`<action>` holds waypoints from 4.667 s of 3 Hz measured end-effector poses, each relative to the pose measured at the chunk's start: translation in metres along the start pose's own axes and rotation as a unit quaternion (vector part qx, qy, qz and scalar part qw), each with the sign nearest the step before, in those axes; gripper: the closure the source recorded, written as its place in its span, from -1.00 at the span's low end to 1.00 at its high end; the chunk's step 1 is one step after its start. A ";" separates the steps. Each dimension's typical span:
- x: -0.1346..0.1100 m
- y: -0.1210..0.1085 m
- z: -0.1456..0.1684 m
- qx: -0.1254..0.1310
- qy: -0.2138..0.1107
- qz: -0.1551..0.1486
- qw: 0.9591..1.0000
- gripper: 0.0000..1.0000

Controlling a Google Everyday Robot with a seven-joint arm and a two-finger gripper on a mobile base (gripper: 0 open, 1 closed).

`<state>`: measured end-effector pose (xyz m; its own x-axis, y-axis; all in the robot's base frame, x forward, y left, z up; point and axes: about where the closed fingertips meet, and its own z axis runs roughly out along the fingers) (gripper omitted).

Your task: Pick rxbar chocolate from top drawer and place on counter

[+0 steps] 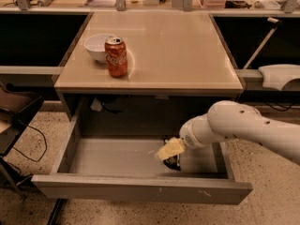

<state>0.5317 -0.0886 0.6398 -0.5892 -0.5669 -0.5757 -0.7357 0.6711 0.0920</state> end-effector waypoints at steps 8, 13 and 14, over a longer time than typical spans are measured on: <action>-0.038 -0.014 -0.064 0.127 -0.084 0.004 0.988 1.00; -0.243 -0.133 -0.113 0.112 -0.098 0.028 0.988 1.00; -0.220 -0.148 -0.065 0.088 -0.077 0.043 0.992 1.00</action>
Offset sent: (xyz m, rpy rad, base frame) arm -0.0276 0.0218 -0.0597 0.0188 -0.0798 -0.0569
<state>0.7484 -0.0940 0.8053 -0.5793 -0.4342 -0.6898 -0.6071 0.7946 0.0097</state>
